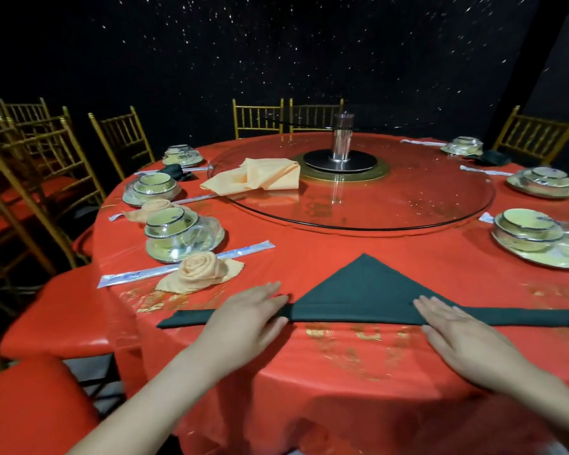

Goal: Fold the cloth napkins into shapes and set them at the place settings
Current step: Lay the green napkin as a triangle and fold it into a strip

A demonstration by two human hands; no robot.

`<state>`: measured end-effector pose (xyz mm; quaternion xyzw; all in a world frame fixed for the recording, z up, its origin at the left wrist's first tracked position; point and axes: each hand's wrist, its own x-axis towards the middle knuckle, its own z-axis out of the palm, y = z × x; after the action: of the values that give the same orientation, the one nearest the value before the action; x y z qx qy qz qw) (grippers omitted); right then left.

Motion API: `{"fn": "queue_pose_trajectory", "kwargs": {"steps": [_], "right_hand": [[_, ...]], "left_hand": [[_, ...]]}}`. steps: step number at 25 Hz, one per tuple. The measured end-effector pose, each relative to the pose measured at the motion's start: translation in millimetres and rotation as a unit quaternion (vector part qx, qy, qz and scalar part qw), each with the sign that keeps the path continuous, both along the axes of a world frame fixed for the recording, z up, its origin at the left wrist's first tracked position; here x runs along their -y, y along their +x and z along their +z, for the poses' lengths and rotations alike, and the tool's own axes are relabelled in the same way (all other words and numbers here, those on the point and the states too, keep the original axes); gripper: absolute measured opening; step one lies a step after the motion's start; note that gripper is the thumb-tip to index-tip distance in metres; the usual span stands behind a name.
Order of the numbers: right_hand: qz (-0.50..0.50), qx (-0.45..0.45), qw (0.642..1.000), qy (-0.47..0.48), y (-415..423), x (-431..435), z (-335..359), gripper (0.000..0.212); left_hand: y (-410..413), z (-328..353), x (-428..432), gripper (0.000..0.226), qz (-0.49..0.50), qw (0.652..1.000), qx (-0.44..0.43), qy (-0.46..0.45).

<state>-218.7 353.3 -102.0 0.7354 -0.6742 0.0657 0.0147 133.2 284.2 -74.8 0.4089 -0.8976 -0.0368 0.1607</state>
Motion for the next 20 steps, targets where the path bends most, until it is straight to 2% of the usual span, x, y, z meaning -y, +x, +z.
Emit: {"fn": "queue_pose_trajectory", "kwargs": {"steps": [2,3,5,8,12,15,18,20], "right_hand": [[-0.003,-0.003,1.000,-0.020,-2.5,-0.5,6.2,0.054],[-0.013,0.010,1.000,-0.022,-3.1,-2.0,10.3,0.053],[-0.047,-0.011,0.998,-0.028,-2.8,-6.5,16.7,0.042],[-0.032,-0.011,0.998,-0.046,-5.0,-1.8,27.5,0.021],[-0.018,0.045,0.998,-0.035,-14.0,27.2,25.8,0.021],[-0.034,0.098,0.994,-0.031,-14.4,42.2,19.5,0.021],[-0.002,0.116,0.990,-0.079,-12.1,42.6,9.0,0.022],[0.017,0.101,0.990,-0.096,-8.2,43.3,5.1,0.028]], "left_hand": [[-41.6,-5.9,3.3,0.042,-0.060,0.997,0.016,-0.039],[-57.8,-7.1,4.4,0.037,-0.071,0.997,0.021,-0.030],[-71.2,-6.7,8.2,0.030,-0.055,0.998,0.021,-0.027],[-71.4,-3.9,13.8,0.022,-0.020,0.999,0.023,-0.011],[-76.8,-1.2,33.0,0.021,0.016,0.999,-0.008,0.049],[-81.4,-7.0,41.0,0.026,0.038,0.999,0.000,0.037],[-105.3,-10.4,25.8,0.038,-0.036,0.999,-0.030,-0.025],[-125.5,-16.9,13.2,0.033,-0.085,0.996,0.001,-0.035]]}}
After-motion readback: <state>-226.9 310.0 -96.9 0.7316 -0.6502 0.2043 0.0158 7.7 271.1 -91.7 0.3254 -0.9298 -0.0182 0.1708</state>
